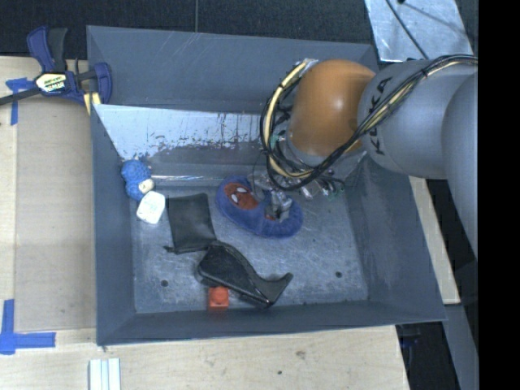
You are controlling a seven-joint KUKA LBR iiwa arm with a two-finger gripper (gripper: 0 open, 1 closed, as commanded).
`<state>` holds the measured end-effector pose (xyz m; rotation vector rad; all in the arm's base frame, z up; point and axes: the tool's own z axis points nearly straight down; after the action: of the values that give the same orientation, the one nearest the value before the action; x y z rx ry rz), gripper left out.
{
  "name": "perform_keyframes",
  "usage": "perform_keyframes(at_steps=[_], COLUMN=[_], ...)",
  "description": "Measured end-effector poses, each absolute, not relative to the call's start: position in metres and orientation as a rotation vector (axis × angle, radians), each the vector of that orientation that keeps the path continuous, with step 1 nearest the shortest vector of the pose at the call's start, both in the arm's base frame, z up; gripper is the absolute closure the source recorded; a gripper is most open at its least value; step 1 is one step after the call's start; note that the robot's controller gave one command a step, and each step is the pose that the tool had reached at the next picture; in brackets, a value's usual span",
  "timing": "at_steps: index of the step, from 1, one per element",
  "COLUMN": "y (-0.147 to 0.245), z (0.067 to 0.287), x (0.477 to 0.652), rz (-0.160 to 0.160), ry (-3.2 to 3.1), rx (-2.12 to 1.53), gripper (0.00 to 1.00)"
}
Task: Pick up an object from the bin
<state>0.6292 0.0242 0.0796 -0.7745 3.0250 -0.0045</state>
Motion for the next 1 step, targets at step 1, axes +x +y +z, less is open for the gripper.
perform_keyframes(at_steps=[1], y=[0.026], z=[0.1369], x=[0.6123], rz=[-0.002], ry=[3.035], rx=[-0.773], gripper=[1.0])
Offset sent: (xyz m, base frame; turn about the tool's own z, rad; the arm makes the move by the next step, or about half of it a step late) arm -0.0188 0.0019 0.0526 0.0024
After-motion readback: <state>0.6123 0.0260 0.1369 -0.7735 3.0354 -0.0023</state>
